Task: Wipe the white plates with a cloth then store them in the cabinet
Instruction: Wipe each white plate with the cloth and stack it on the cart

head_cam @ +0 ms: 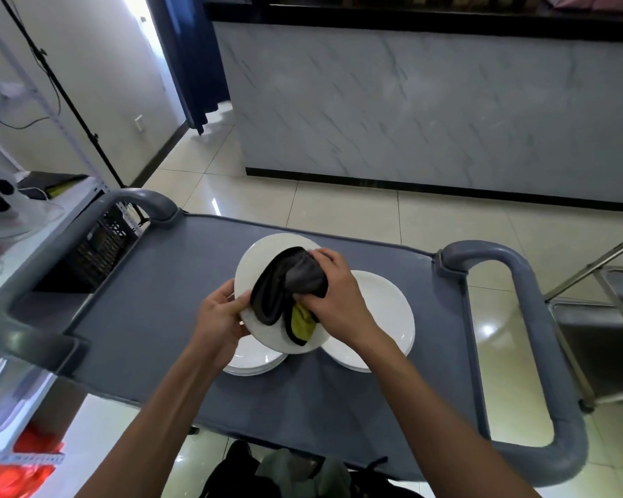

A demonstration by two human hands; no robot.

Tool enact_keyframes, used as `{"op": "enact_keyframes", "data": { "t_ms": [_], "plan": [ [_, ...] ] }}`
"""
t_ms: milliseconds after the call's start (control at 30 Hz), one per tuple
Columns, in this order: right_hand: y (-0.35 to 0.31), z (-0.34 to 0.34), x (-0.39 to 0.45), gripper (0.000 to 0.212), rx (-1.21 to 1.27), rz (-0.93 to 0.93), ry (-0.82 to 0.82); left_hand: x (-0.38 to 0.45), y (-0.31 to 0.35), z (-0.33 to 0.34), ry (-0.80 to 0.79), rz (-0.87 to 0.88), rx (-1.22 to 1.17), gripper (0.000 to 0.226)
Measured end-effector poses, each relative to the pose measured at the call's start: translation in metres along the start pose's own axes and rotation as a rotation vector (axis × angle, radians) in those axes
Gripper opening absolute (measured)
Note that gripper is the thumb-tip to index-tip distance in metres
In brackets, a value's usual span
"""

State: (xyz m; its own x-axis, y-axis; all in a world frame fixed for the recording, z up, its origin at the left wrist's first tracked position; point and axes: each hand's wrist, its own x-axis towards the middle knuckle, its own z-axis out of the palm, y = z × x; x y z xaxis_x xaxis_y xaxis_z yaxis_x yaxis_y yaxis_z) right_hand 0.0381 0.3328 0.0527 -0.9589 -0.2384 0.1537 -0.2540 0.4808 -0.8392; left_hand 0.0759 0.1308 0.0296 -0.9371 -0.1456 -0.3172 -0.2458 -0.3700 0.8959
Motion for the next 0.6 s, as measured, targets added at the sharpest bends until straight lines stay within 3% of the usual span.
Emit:
{"op": "enact_keyframes", "data": {
  "t_ms": [133, 333, 600],
  "plan": [
    [0.006, 0.01, -0.002, 0.076, -0.123, 0.056, 0.028, -0.001, 0.0, -0.003, 0.007, 0.003, -0.021, 0.025],
    [0.002, 0.021, -0.024, 0.069, -0.334, -0.219, 0.092, -0.003, -0.003, 0.003, -0.025, -0.003, -0.069, 0.026],
    [0.004, 0.014, -0.024, 0.041, -0.486, -0.366, 0.128, -0.005, -0.007, 0.007, -0.126, -0.018, 0.011, 0.03]
  ]
}}
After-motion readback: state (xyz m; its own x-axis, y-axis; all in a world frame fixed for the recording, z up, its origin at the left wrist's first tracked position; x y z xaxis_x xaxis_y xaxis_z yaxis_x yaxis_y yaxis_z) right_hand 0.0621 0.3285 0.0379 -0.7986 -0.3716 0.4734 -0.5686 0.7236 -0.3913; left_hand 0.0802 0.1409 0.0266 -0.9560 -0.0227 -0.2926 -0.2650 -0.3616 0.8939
